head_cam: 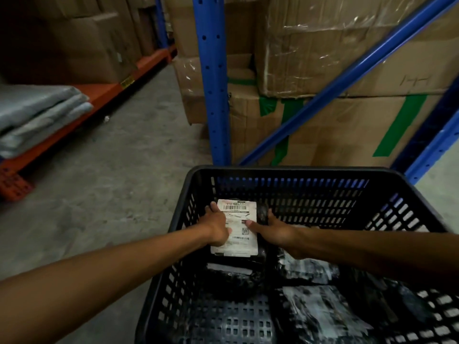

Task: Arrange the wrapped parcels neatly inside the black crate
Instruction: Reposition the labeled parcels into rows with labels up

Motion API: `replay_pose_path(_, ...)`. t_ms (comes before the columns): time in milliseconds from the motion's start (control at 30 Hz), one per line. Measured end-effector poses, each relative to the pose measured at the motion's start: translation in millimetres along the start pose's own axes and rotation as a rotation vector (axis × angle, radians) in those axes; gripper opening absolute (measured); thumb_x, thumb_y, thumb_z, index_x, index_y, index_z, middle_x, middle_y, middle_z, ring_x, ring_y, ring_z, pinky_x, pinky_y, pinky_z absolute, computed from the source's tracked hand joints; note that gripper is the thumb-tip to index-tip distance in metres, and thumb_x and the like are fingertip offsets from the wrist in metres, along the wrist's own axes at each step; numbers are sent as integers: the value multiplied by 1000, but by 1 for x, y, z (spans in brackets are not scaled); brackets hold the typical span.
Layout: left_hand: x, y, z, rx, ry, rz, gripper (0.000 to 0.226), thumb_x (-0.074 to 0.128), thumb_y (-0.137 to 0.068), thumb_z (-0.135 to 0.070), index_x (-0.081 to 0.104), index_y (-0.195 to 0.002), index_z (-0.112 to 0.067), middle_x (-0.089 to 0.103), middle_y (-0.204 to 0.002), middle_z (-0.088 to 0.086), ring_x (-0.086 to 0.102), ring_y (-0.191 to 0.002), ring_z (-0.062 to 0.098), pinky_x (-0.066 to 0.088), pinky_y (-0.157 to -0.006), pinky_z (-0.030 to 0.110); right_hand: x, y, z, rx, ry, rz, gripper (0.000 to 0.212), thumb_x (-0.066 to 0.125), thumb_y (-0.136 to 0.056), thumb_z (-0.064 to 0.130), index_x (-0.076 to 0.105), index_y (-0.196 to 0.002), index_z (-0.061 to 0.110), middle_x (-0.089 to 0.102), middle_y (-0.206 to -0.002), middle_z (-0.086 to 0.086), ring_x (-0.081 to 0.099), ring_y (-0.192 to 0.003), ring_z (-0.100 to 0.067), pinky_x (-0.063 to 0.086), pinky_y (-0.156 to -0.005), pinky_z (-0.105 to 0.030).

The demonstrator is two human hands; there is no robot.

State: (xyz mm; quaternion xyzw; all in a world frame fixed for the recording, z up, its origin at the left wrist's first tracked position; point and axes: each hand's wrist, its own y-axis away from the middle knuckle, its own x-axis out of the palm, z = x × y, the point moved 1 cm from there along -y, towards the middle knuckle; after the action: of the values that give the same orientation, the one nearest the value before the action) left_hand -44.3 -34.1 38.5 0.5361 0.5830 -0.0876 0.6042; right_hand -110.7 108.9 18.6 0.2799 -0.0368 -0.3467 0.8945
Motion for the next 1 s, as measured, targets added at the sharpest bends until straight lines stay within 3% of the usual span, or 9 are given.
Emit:
replay_pose_path(67,-2,-1,1,0,16,-2,90,49,-100,-33,-12,-154,5,1,-165,21,16,-152,33,22,-122,33,-7,2,2,68,-11,67,40,52,-100,28,37,-137,30,58,-130,5,58,-100,-11,50,-72,-13)
replay_pose_path(133,-5,-1,4,9,55,-37,84,54,-98,-29,2,-157,2,22,-163,18,29,-148,30,30,-117,29,-13,0,0,129,-88,103,36,51,-100,27,48,-136,24,63,-131,-1,64,-99,-13,52,-71,-20)
replay_pose_path(200,-9,0,9,23,70,-96,64,54,-96,-20,27,-152,-2,43,-153,14,45,-139,27,38,-109,27,-14,-5,0,134,-164,131,29,51,-100,22,53,-129,19,64,-129,-5,65,-107,-20,54,-87,-30)
replay_pose_path(267,-10,2,14,40,29,-111,59,50,-96,-14,31,-151,-5,46,-150,14,47,-136,27,40,-107,26,-12,-8,5,136,-127,150,28,50,-100,17,51,-128,20,60,-136,-7,60,-118,-25,48,-100,-37)
replay_pose_path(367,-7,7,11,24,-20,-98,71,45,-98,-15,9,-157,-4,24,-162,18,30,-148,30,29,-116,27,-11,-2,13,156,26,144,46,49,-100,20,41,-144,10,53,-144,-4,56,-125,-20,49,-103,-33)
replay_pose_path(500,1,13,-16,95,-172,-222,82,50,-93,-20,2,-158,-5,-4,-165,22,-2,-154,37,8,-126,39,-33,10,17,142,182,48,39,41,-103,23,47,-139,11,54,-139,-2,57,-95,-13,43,-58,-16)
replay_pose_path(633,24,17,-71,400,-289,-221,85,51,-92,-24,2,-158,-3,-6,-166,17,-8,-155,29,3,-127,37,-83,20,-8,-8,869,-2,61,43,-100,20,20,-155,4,42,-152,-14,52,-125,-32,44,-93,-26)
replay_pose_path(767,74,7,-111,507,-399,-45,88,53,-92,-24,-2,-157,1,-8,-165,20,-8,-154,31,3,-127,36,-126,43,-64,-38,1450,74,67,51,-93,22,26,-149,-6,37,-154,-18,41,-139,-35,29,-116,-35)
replay_pose_path(1000,139,-34,-111,306,-540,68,85,46,-97,-8,-18,-153,2,-28,-161,17,-23,-150,33,-3,-126,42,-114,22,-123,-126,1710,75,63,29,-102,16,-2,-153,-5,-6,-163,-23,-1,-152,-36,7,-124,-44)
